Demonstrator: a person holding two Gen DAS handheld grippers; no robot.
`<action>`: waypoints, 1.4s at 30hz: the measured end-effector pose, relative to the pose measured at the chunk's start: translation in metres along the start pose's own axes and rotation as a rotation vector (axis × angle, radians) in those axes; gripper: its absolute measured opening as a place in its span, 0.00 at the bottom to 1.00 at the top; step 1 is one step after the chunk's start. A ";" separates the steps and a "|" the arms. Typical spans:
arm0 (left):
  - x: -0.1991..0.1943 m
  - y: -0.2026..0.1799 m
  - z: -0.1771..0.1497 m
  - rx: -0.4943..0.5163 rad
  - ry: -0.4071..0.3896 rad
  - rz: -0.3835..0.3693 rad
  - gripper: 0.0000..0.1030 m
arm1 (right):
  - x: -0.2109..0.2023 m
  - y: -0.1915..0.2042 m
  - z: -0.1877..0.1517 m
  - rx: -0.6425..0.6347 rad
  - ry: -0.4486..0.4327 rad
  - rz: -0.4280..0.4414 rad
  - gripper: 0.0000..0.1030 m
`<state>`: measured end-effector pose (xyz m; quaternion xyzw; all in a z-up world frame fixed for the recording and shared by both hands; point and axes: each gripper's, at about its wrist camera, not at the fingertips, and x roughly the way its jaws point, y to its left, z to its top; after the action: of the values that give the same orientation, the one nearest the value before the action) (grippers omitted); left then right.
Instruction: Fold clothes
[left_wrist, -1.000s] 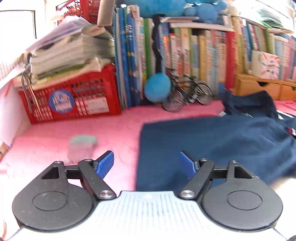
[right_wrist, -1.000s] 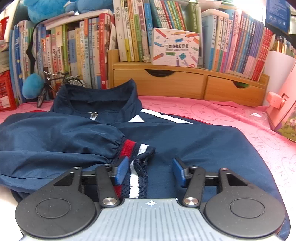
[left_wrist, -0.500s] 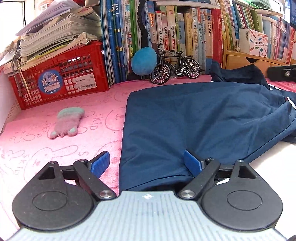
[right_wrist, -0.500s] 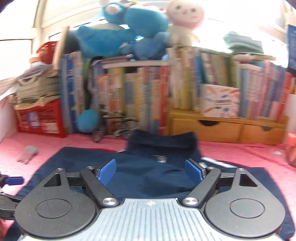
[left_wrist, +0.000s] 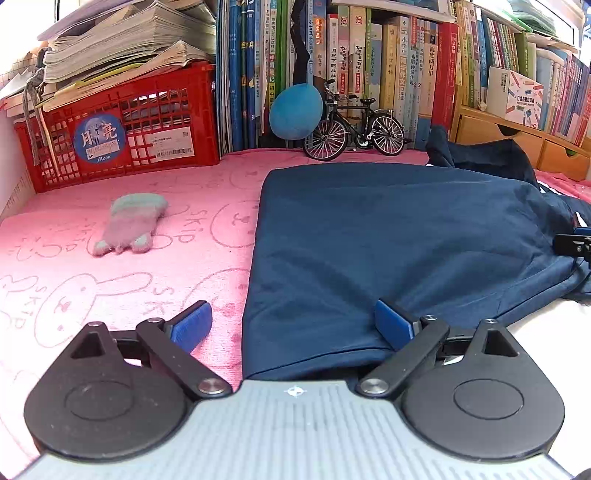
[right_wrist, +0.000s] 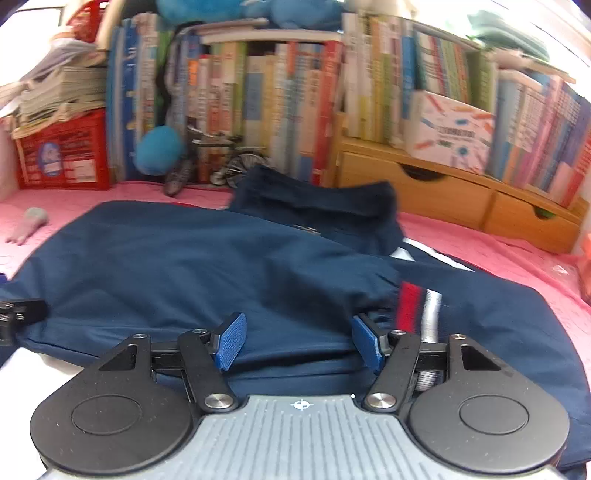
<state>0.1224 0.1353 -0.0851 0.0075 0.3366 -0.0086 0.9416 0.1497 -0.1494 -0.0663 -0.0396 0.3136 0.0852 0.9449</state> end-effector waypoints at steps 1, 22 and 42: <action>-0.001 -0.001 0.000 0.008 -0.003 -0.006 0.94 | 0.000 -0.011 -0.002 0.030 0.007 0.010 0.36; -0.046 0.009 -0.017 0.134 -0.061 0.034 0.94 | 0.012 -0.069 -0.001 0.198 0.000 -0.040 0.46; -0.044 -0.012 -0.002 0.212 -0.117 -0.002 0.97 | 0.034 -0.067 -0.003 -0.008 -0.020 -0.191 0.54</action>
<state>0.0869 0.1234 -0.0586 0.1063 0.2783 -0.0457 0.9535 0.1868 -0.2106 -0.0877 -0.0722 0.2986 -0.0035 0.9516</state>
